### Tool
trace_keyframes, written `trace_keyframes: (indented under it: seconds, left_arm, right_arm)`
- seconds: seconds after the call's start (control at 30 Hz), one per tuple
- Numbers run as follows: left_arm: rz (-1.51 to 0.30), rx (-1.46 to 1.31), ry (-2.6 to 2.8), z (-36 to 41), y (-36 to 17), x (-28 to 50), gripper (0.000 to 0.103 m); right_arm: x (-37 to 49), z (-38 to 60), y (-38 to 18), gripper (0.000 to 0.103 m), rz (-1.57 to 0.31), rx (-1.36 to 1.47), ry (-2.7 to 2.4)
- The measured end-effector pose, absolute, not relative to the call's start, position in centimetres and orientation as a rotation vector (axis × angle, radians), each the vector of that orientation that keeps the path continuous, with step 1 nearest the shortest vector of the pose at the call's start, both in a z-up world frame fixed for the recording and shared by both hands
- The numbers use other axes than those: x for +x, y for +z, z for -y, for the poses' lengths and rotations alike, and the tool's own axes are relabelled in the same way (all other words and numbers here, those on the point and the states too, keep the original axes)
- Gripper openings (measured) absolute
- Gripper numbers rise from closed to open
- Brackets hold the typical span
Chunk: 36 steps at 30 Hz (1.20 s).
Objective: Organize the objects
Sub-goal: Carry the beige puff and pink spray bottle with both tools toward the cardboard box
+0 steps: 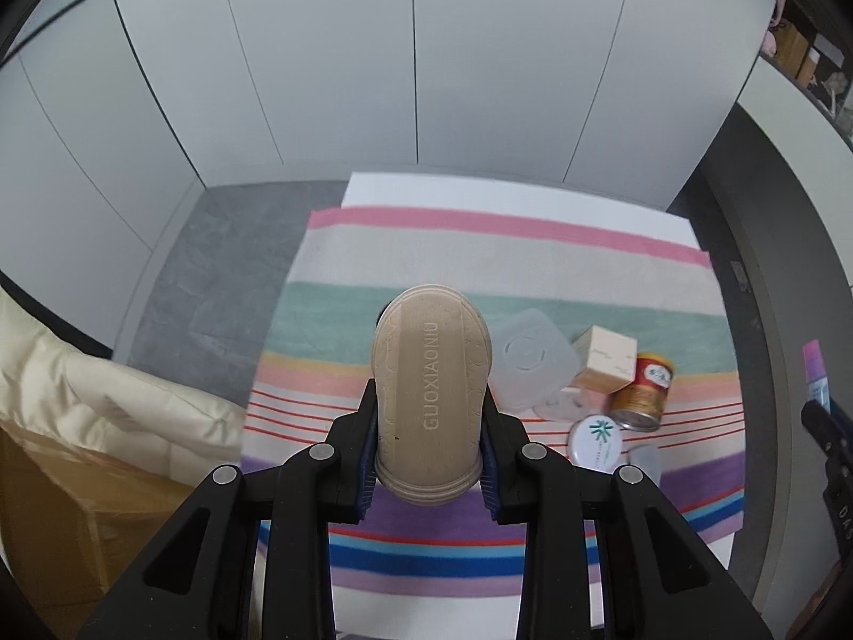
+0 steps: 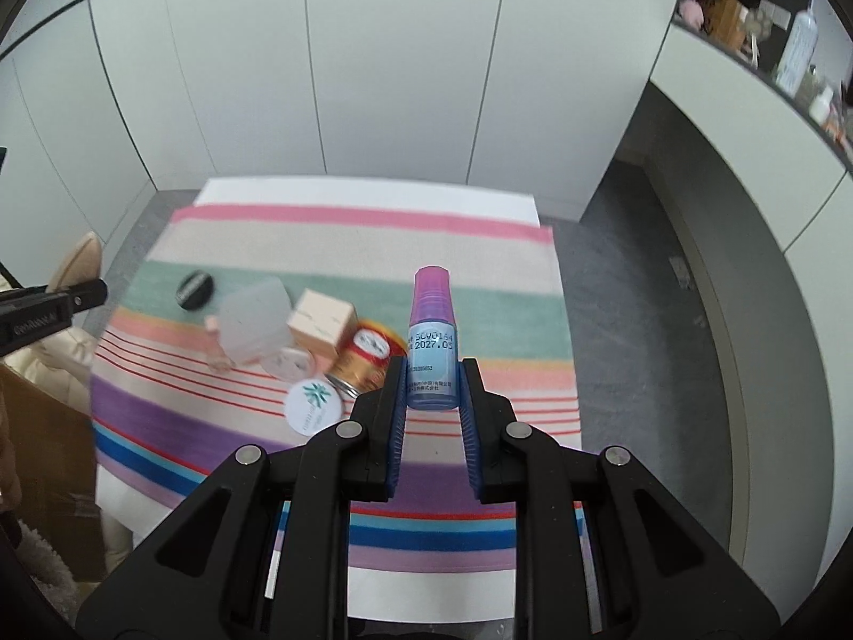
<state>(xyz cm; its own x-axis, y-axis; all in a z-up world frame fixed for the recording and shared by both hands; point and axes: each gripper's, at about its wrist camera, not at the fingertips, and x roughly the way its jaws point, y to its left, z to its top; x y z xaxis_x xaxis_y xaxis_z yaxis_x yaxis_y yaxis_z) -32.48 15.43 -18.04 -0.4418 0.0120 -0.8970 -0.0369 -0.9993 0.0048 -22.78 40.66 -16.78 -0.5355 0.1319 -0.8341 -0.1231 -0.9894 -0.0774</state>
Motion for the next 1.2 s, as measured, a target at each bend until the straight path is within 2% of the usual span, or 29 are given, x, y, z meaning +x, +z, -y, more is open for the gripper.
trace_keyframes:
  seconds: [0.5,1.2]
  left_arm:
    - [-0.107,-1.477,2.715,-16.4,-8.9,-29.6,0.031]
    - [-0.155,-1.412,2.728,-16.6,-6.0,-24.8,0.031]
  right_arm:
    - [-22.0,-38.6,-5.9,0.02,0.043,-1.283,2.743]
    - [-18.2,-39.1,-4.5,0.02,0.003,-1.264,2.761]
